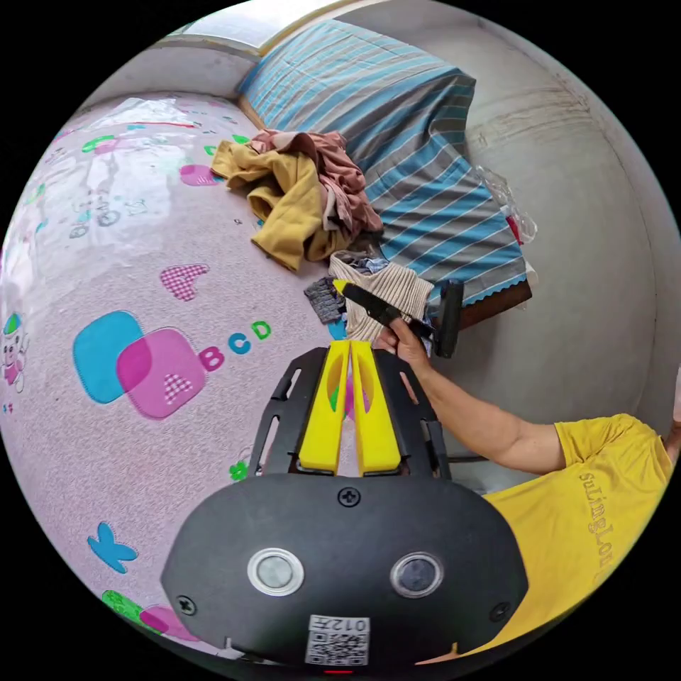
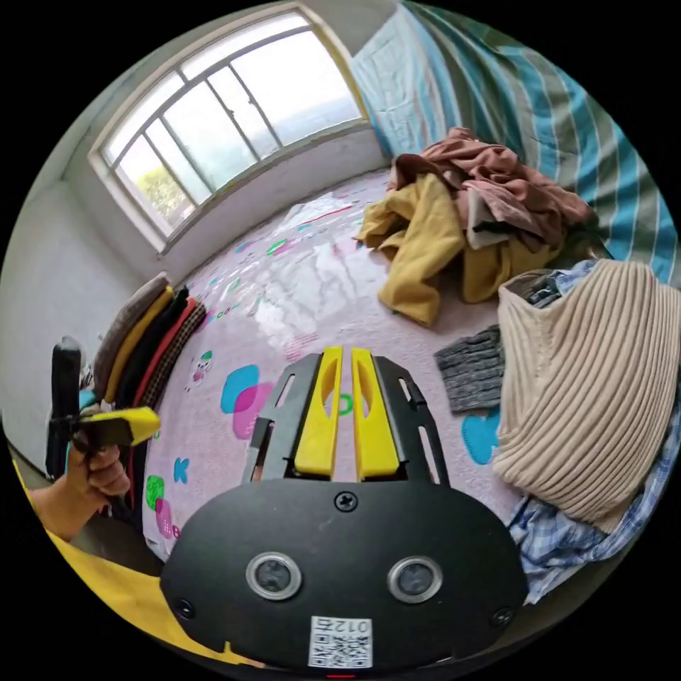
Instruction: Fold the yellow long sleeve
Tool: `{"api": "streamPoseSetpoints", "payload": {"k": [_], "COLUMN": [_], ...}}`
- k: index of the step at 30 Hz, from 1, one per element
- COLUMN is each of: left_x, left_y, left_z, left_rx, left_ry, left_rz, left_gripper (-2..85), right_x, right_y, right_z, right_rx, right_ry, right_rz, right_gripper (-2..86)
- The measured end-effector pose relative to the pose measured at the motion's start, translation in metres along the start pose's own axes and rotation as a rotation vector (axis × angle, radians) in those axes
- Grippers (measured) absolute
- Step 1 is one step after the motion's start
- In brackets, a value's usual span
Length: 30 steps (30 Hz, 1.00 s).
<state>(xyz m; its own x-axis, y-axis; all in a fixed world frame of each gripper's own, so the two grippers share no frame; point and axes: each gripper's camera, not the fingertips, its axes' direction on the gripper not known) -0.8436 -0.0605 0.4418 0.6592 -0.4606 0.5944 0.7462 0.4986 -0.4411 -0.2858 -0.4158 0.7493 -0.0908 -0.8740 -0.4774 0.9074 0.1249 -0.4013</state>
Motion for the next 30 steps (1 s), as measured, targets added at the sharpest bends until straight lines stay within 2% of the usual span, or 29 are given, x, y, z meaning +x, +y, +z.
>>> {"api": "streamPoseSetpoints", "payload": {"k": [8,14,17,18,19,21,23,25,26,28,30], "left_x": [0.021,0.008,-0.005,-0.011,-0.017,-0.029,-0.044,-0.066,-0.072,-0.093,-0.107], "left_y": [-0.049,-0.087,-0.109,-0.118,-0.127,-0.142,-0.156,-0.177,-0.182,-0.204,-0.219], "left_z": [0.073,0.095,0.106,0.111,0.117,0.123,0.127,0.129,0.129,0.13,0.13], "left_rx": [-0.015,-0.051,-0.052,-0.057,-0.065,-0.074,-0.07,-0.032,-0.022,0.014,0.051], "left_ry": [-0.046,-0.136,-0.133,-0.144,-0.158,-0.172,-0.163,-0.124,-0.112,-0.062,-0.017], "left_rz": [-0.099,-0.151,-0.172,-0.17,-0.167,-0.172,-0.19,-0.225,-0.236,-0.275,-0.303], "left_gripper": [0.6,0.5,0.5,0.5,0.5,0.5,0.6,0.8,0.9,1.3,1.7], "right_x": [0.125,0.167,0.17,0.168,0.167,0.17,0.172,0.172,0.172,0.172,0.166], "right_y": [-0.196,-0.264,-0.283,-0.291,-0.298,-0.308,-0.321,-0.345,-0.353,-0.389,-0.417], "right_z": [0.002,0.018,0.02,0.021,0.019,0.006,-0.02,-0.079,-0.097,-0.182,-0.247], "right_rx": [-0.028,-0.124,-0.185,-0.227,-0.258,-0.258,-0.176,0.004,0.056,0.279,0.366], "right_ry": [0.001,-0.206,-0.263,-0.281,-0.322,-0.48,-0.726,-1.007,-1.073,-1.289,-1.31], "right_rz": [0.286,0.444,0.449,0.431,0.423,0.439,0.429,0.365,0.336,0.257,0.208], "right_gripper": [12.2,15.6,13.6,10.6,6.0,2.9,1.6,0.8,0.7,0.3,0.2]}}
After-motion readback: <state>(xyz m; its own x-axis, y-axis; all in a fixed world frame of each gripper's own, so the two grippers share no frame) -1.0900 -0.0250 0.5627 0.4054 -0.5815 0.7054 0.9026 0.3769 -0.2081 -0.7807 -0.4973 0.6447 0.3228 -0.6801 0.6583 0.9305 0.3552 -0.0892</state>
